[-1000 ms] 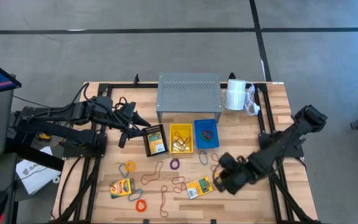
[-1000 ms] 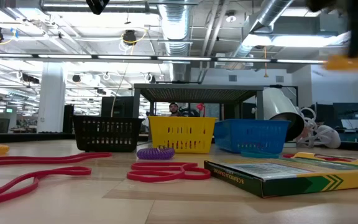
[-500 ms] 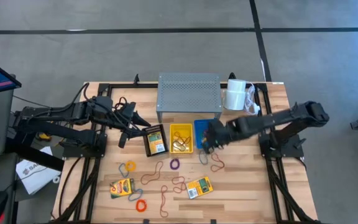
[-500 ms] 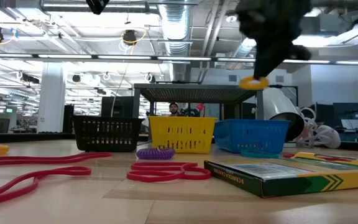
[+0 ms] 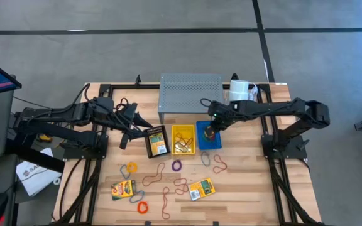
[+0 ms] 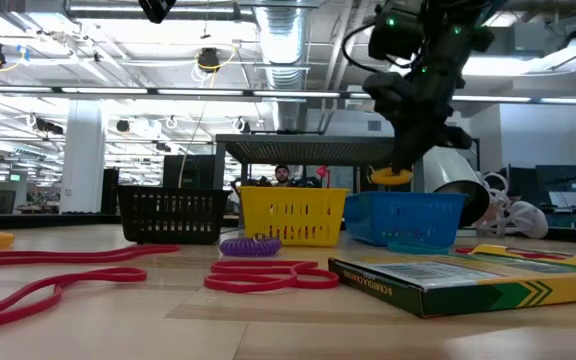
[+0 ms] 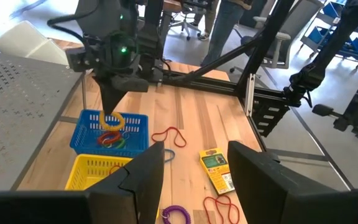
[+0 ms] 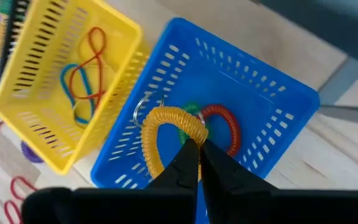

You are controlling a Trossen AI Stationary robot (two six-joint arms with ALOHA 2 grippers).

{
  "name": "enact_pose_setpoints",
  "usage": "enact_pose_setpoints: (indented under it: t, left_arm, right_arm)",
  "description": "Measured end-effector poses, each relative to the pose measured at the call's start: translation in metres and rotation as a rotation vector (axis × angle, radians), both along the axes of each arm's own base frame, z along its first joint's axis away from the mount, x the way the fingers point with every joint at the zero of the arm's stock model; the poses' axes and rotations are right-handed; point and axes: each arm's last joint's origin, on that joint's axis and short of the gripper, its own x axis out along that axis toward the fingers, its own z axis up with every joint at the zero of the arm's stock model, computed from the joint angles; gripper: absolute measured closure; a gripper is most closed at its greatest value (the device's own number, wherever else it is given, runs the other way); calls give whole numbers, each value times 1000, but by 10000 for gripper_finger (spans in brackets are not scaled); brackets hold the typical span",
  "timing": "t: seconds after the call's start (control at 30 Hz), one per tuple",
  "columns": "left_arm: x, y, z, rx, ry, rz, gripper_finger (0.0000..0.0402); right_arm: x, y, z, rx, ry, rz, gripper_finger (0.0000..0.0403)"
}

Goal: Pick & Place Office Desk Supplies
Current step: Put the yellow spring keychain into the blue basket

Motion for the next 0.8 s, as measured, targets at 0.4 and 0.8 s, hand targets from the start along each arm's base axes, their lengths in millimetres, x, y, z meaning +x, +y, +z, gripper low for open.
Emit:
enact_pose_setpoints:
  t: [0.4,0.8]
  left_arm:
    - [0,0,0,0,-1,0,230]
    - [0,0,0,0,0,0,230]
  right_arm:
    - [0,0,0,-12,-1,26,403]
    - [-2,1,-1,-17,28,32,381]
